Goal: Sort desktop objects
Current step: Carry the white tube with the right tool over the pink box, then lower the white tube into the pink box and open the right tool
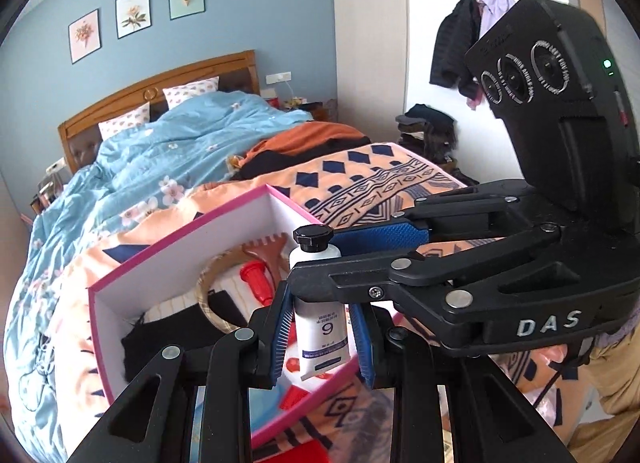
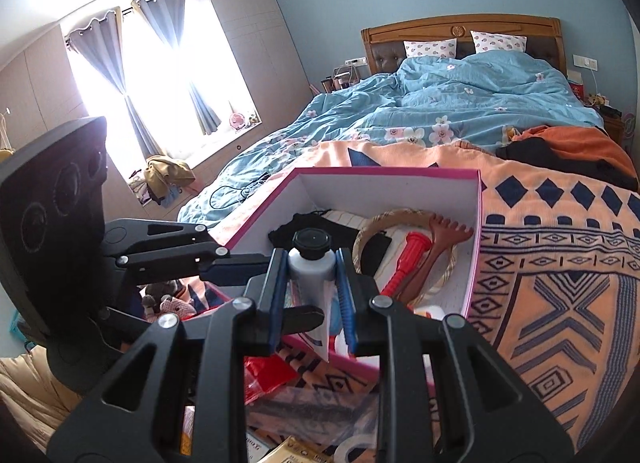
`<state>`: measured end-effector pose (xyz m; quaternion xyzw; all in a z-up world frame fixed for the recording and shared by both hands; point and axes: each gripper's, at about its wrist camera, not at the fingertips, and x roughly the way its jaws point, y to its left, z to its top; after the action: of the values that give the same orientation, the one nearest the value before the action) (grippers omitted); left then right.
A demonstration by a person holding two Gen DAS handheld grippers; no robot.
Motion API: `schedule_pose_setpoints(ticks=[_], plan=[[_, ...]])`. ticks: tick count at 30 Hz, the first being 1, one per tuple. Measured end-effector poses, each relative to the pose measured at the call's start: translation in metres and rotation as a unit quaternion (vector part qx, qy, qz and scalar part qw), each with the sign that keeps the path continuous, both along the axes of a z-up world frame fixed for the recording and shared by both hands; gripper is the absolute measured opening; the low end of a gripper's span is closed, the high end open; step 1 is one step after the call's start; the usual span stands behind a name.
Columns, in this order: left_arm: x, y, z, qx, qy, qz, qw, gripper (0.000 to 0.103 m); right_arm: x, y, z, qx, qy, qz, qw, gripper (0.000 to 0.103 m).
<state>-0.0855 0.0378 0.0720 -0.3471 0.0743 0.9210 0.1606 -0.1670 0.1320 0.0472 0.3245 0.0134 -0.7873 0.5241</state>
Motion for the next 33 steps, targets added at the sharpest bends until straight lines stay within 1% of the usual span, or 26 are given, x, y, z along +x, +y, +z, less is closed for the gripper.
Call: schedule_pose_setpoints(ticks=[6, 11, 22, 33], plan=[[-0.014, -0.004, -0.007, -0.001, -0.004, 0.012, 0.9999, 0.028, -0.014, -0.013, -0.001, 0.016, 0.003, 0.000, 1.000, 0.026], [-0.029, -0.005, -0.017, -0.011, -0.015, 0.023, 0.9996, 0.028, -0.026, -0.020, -0.007, 0.023, 0.002, -0.002, 1.000, 0.026], [-0.061, -0.014, -0.039, -0.007, -0.048, 0.043, 0.9979, 0.029, -0.052, -0.037, -0.022, 0.046, -0.016, -0.005, 0.999, 0.026], [-0.087, -0.020, -0.062, -0.014, -0.081, 0.059, 0.9949, 0.029, -0.077, -0.053, -0.043, 0.073, -0.045, -0.008, 0.996, 0.026]])
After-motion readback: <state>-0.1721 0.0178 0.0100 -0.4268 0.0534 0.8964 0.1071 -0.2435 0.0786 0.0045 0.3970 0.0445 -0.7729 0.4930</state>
